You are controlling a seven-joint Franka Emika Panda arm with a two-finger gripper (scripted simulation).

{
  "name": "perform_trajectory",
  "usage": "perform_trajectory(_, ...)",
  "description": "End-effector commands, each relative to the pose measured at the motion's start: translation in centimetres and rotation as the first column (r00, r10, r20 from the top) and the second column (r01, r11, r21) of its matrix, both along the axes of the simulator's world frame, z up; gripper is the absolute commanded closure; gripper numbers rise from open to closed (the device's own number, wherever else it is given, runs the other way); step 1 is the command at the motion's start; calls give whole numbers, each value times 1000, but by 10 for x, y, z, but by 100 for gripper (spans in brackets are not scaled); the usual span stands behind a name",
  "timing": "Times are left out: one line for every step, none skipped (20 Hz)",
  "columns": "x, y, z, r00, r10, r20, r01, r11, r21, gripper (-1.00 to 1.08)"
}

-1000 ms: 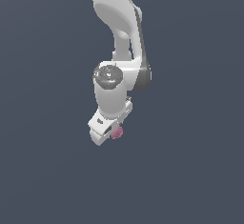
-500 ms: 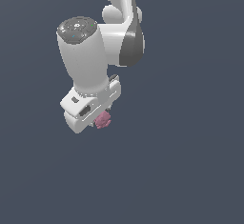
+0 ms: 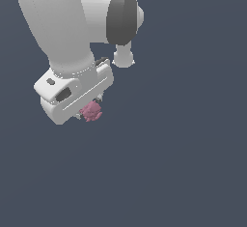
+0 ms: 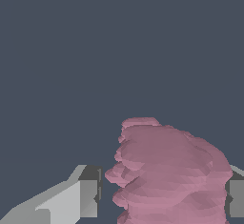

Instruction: Pick up the object and move it to a goal position.

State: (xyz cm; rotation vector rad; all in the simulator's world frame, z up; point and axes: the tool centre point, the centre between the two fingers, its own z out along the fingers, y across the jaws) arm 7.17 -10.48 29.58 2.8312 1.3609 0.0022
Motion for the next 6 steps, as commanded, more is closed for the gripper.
perform_trajectory(1, -3, 7, 1000, 1, -1, -1, 1000, 0, 108)
perform_trajectory(1, -4, 9, 1000, 0, -1, 0, 1000, 0, 108)
perform_trajectory(1, -4, 10, 1000, 0, -1, 0, 1000, 0, 108)
perform_trajectory(2, -5, 10, 1000, 0, -1, 0, 1000, 0, 108)
perform_trajectory(2, -5, 11, 1000, 0, -1, 0, 1000, 0, 108)
perform_trajectory(2, -5, 11, 1000, 0, -1, 0, 1000, 0, 108)
